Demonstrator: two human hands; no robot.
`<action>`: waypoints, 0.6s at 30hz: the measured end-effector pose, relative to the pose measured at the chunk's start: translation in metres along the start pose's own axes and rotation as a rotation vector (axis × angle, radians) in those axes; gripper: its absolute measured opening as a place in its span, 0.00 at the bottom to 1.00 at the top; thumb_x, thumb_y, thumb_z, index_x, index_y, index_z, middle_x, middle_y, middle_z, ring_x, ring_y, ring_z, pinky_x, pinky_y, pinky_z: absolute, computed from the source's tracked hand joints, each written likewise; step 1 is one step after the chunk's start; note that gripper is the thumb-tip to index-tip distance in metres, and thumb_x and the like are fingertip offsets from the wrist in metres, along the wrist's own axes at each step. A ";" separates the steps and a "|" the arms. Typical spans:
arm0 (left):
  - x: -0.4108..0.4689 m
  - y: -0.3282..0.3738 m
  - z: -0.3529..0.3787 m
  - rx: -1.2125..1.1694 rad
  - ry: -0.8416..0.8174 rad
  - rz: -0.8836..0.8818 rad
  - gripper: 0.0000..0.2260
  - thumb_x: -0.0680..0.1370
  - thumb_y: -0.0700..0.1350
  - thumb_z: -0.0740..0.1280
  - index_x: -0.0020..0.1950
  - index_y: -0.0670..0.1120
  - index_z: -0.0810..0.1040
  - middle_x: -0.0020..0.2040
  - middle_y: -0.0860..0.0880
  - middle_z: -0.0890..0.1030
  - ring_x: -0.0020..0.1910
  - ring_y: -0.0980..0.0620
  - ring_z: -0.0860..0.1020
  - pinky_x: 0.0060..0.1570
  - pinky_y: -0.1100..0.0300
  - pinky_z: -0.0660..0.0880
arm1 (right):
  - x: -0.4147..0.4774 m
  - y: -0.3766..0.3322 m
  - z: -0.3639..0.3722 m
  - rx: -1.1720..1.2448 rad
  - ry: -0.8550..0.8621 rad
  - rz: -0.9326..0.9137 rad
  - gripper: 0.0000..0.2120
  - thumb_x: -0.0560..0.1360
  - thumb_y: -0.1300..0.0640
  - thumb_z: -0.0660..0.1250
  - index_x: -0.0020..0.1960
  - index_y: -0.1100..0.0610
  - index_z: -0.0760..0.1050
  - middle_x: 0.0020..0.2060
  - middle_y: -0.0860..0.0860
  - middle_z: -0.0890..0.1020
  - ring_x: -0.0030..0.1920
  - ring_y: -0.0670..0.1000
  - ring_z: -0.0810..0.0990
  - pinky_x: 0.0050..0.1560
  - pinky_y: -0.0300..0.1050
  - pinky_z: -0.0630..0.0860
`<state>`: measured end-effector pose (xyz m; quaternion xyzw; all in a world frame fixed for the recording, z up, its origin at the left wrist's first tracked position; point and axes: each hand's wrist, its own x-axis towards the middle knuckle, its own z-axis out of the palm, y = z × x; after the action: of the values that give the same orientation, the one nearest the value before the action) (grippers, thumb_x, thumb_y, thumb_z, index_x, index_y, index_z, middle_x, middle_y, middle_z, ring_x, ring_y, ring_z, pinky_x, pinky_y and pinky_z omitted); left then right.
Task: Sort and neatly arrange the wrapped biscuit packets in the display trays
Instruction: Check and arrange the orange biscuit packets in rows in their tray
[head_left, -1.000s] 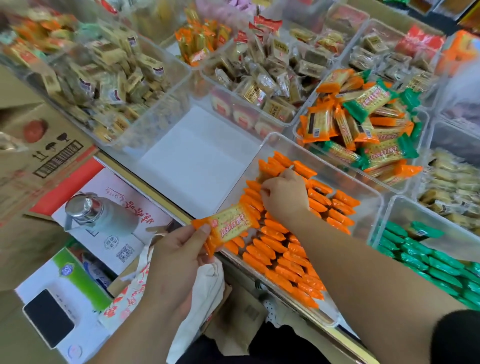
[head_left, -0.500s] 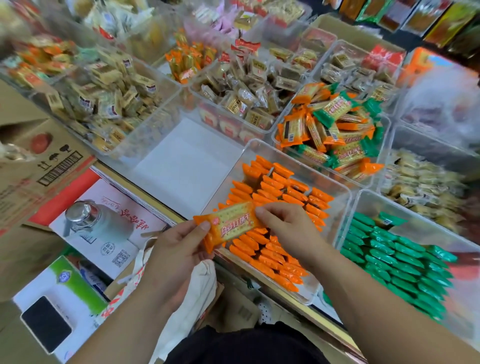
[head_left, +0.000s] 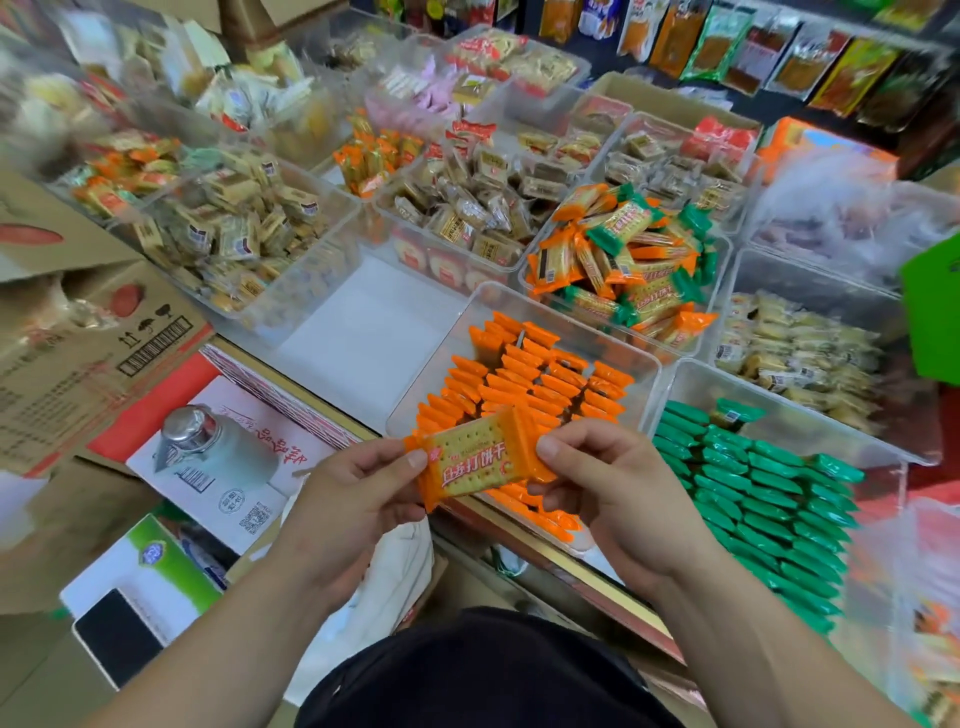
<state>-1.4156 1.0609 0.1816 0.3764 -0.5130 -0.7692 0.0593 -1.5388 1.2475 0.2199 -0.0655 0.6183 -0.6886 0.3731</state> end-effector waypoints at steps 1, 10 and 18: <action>-0.004 -0.001 0.000 -0.011 -0.010 -0.006 0.15 0.72 0.43 0.71 0.54 0.36 0.82 0.44 0.39 0.84 0.38 0.49 0.79 0.37 0.59 0.79 | -0.003 -0.001 0.000 0.002 -0.010 -0.008 0.03 0.69 0.59 0.72 0.39 0.59 0.83 0.38 0.59 0.84 0.36 0.53 0.82 0.34 0.39 0.78; -0.031 0.015 0.002 -0.083 0.025 0.047 0.17 0.68 0.43 0.73 0.53 0.34 0.82 0.49 0.31 0.81 0.45 0.40 0.75 0.42 0.52 0.74 | -0.008 0.010 -0.005 0.097 -0.049 0.010 0.05 0.74 0.59 0.68 0.44 0.62 0.78 0.41 0.58 0.84 0.39 0.53 0.84 0.37 0.40 0.80; -0.047 0.040 0.022 0.056 -0.021 0.130 0.05 0.74 0.32 0.71 0.46 0.30 0.80 0.34 0.37 0.80 0.27 0.50 0.77 0.28 0.62 0.75 | -0.010 0.035 -0.011 0.490 -0.155 0.212 0.14 0.76 0.56 0.67 0.57 0.63 0.76 0.46 0.58 0.84 0.40 0.50 0.82 0.36 0.40 0.79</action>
<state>-1.4079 1.0811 0.2441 0.3356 -0.5585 -0.7528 0.0931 -1.5224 1.2638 0.1897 0.0393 0.4065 -0.7677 0.4937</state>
